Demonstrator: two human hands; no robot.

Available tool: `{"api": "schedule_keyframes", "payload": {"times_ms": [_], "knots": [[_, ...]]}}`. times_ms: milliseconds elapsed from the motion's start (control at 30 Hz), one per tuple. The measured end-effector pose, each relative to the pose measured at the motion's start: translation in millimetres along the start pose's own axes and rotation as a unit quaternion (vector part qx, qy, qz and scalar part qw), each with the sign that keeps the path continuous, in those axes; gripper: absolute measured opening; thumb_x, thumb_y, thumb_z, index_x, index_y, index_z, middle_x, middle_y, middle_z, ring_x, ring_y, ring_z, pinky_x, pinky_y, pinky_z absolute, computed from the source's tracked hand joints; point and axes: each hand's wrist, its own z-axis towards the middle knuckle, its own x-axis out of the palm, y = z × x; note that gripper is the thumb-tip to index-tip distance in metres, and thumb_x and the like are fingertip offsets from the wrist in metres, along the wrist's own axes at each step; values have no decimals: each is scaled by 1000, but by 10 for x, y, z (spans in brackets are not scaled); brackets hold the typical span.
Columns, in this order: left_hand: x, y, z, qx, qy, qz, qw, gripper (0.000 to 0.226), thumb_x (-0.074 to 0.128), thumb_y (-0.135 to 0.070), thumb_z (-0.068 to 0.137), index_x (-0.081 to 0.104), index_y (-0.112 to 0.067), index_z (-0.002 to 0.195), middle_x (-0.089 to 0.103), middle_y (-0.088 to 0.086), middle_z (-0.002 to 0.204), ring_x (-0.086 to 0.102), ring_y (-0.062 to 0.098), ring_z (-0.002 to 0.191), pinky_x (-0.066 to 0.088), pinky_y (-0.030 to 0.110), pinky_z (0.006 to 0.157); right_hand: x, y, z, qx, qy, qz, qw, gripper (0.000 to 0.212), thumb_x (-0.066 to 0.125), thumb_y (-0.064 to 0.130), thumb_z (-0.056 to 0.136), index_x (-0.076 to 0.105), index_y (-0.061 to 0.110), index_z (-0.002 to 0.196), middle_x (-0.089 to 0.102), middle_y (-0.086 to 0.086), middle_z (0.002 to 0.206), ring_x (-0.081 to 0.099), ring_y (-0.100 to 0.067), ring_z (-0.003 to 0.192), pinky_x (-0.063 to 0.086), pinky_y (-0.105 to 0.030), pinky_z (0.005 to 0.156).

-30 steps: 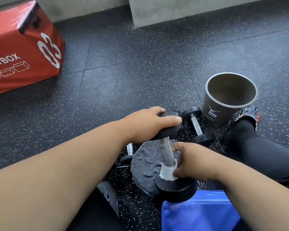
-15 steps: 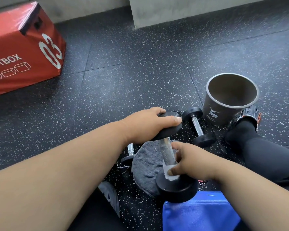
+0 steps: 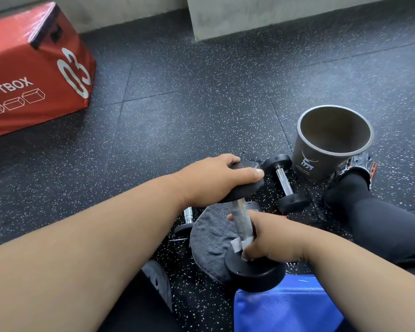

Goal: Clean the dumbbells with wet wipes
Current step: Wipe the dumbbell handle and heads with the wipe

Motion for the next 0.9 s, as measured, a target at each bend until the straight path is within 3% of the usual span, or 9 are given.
{"api": "schedule_keyframes", "payload": {"times_ms": [167, 433, 500, 600, 667, 767, 900], "knots": [[1, -7, -10, 4, -2, -3, 1000, 95, 53, -89, 79, 45, -37, 158, 58, -10, 150, 57, 16, 132, 42, 38, 113, 3, -55, 27, -8, 9, -4, 1000, 79, 90, 24, 76, 53, 47, 142, 71, 24, 120, 66, -6, 114, 51, -35, 107], [3, 11, -24, 3, -4, -13, 1000, 96, 54, -90, 77, 46, -38, 157, 59, -12, 148, 57, 13, 130, 42, 37, 113, -11, -169, 51, -34, 32, 42, 998, 60, 85, 24, 70, 59, 46, 119, 78, 17, 104, 75, -11, 100, 59, -41, 97], [2, 18, -18, 4, -7, -10, 1000, 91, 57, -87, 84, 45, -37, 158, 58, -11, 149, 57, 14, 131, 41, 35, 111, -63, -169, 33, -39, 57, 80, 994, 53, 80, 19, 73, 61, 46, 115, 80, 7, 101, 74, -13, 89, 58, -35, 87], [10, 32, -7, 1, -9, -7, 1000, 93, 56, -88, 83, 44, -37, 159, 57, -11, 152, 55, 14, 133, 40, 35, 112, -132, -201, 44, -21, 48, 85, 995, 50, 71, 18, 72, 65, 39, 117, 68, -4, 84, 59, -15, 71, 46, -32, 68], [10, 40, -10, 1, -10, -6, 1000, 96, 54, -91, 80, 44, -37, 159, 56, -12, 153, 55, 14, 134, 40, 36, 114, -128, -230, 76, -17, 40, 52, 998, 47, 69, 15, 72, 66, 32, 116, 67, -4, 85, 62, -19, 72, 50, -36, 71], [10, 46, -14, 3, -12, -9, 1000, 90, 57, -87, 85, 45, -36, 159, 56, -12, 153, 54, 13, 134, 38, 34, 111, -111, -235, 92, -17, 23, -14, 1000, 36, 75, 14, 74, 65, 27, 106, 72, -2, 100, 74, -26, 89, 60, -49, 88], [18, 36, -17, 4, -12, -9, 1000, 90, 56, -88, 84, 45, -37, 158, 57, -12, 150, 56, 13, 131, 40, 35, 111, -102, -182, 43, -21, 8, -43, 999, 40, 87, 20, 74, 63, 42, 98, 75, 5, 97, 75, -15, 88, 61, -41, 88]]}}
